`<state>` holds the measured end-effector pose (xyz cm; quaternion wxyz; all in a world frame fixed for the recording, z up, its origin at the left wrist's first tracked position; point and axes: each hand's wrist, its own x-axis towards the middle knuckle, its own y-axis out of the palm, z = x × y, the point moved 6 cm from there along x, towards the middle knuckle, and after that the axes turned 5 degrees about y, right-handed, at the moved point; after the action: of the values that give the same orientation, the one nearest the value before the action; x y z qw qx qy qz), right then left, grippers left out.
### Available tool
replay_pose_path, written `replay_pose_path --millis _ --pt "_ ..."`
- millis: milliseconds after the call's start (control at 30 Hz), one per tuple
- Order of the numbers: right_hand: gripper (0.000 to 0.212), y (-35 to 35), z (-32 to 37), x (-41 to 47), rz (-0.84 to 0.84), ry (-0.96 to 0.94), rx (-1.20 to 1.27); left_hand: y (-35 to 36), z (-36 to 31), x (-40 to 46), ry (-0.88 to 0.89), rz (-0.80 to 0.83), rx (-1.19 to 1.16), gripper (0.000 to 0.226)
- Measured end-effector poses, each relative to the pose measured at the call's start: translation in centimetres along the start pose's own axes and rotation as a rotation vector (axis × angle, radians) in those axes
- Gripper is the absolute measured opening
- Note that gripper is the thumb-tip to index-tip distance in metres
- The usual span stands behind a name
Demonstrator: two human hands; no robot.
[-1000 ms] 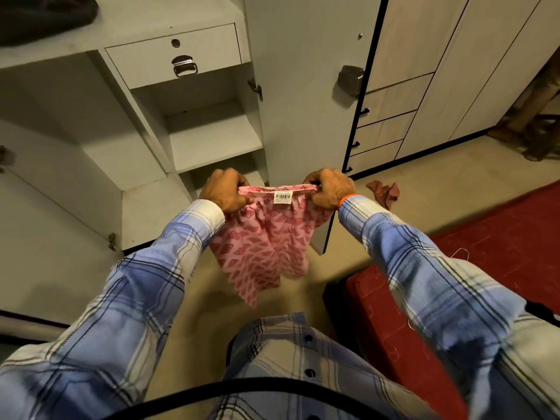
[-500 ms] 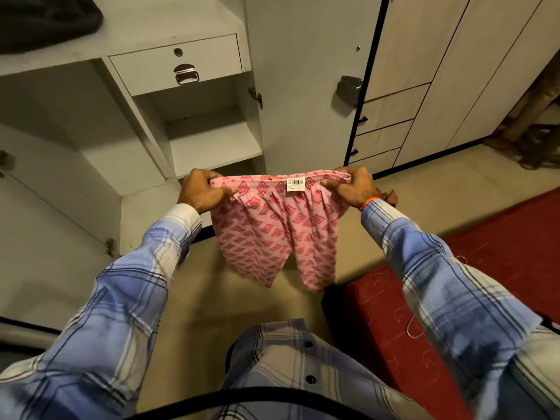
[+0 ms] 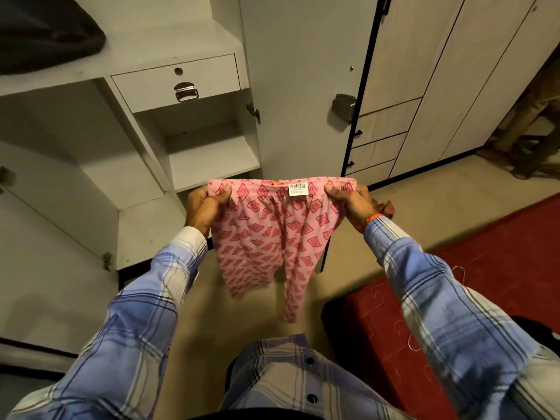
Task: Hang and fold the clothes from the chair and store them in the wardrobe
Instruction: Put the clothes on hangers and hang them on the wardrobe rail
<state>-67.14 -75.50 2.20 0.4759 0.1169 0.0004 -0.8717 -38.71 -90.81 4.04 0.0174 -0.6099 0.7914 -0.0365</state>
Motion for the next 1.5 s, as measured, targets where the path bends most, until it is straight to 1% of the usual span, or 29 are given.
replay_pose_path --millis 133,200,300,400,467,533,600,700,767,867,933,1033,1067,1133,1200,1233,1300,1333,1433,1500 --pt "0.007 0.5 0.4 -0.3 0.000 -0.027 0.024 0.1 -0.3 0.1 0.022 -0.022 -0.023 0.006" --pt "0.004 0.7 0.7 -0.4 -0.025 -0.025 0.017 0.0 -0.2 0.2 0.032 -0.034 -0.025 0.012" --pt "0.002 0.5 0.8 -0.3 -0.048 -0.012 0.007 -0.1 0.3 0.1 0.022 -0.010 -0.010 0.021" --pt "0.004 0.8 0.6 -0.4 0.030 0.057 0.074 -0.1 0.9 0.1 -0.062 0.032 -0.038 0.017" --pt "0.007 1.2 0.5 -0.6 0.112 0.127 0.179 0.3 0.8 -0.1 -0.155 0.072 -0.153 0.011" --pt "0.008 1.4 0.6 -0.7 0.138 0.181 0.235 0.6 0.8 -0.3 -0.243 0.073 -0.220 0.010" --pt "0.002 1.3 0.6 -0.8 0.054 0.200 0.156 0.5 1.0 -0.3 -0.271 0.016 -0.152 0.012" --pt "0.016 0.8 0.8 -0.6 -0.169 0.128 -0.056 0.3 1.3 -0.2 -0.228 -0.074 -0.029 0.011" --pt "0.024 1.2 0.9 -0.4 -0.243 0.051 -0.157 0.8 1.1 -0.6 -0.191 -0.100 0.008 0.009" --pt "0.038 3.1 1.0 -0.1 -0.229 -0.032 -0.368 2.6 0.2 -1.1 -0.091 -0.089 0.145 0.010" --pt "0.040 4.5 1.0 -0.3 -0.215 -0.065 -0.438 4.4 -0.6 -1.6 -0.004 -0.053 0.239 0.008" --pt "0.043 6.4 0.9 -0.9 -0.205 -0.084 -0.518 7.0 -1.2 -2.6 0.072 -0.037 0.319 0.016" --pt "0.040 7.0 0.8 -1.0 -0.196 -0.087 -0.529 7.7 -1.3 -2.9 0.082 -0.038 0.319 0.019" --pt "0.025 7.8 0.8 -1.3 -0.180 -0.093 -0.537 8.8 -1.5 -3.6 0.081 -0.031 0.304 0.023" --pt "0.015 8.2 1.1 -1.5 -0.159 -0.077 -0.525 9.8 -1.5 -4.0 0.078 0.012 0.289 0.024" --pt "0.014 8.3 1.2 -1.5 -0.136 -0.065 -0.508 10.3 -1.6 -4.2 0.071 0.050 0.279 0.026" --pt "0.014 8.6 1.5 -1.7 -0.076 -0.050 -0.449 11.4 -1.5 -4.6 0.078 0.157 0.250 0.038" --pt "0.015 8.7 1.6 -1.7 -0.053 -0.052 -0.431 11.7 -1.4 -4.8 0.085 0.203 0.253 0.044" --pt "0.030 8.8 1.7 -1.4 -0.029 -0.074 -0.410 12.2 -0.9 -4.8 0.112 0.322 0.284 0.055" --pt "0.030 8.7 1.7 -1.3 -0.035 -0.093 -0.429 12.4 -1.0 -4.9 0.129 0.393 0.299 0.061"
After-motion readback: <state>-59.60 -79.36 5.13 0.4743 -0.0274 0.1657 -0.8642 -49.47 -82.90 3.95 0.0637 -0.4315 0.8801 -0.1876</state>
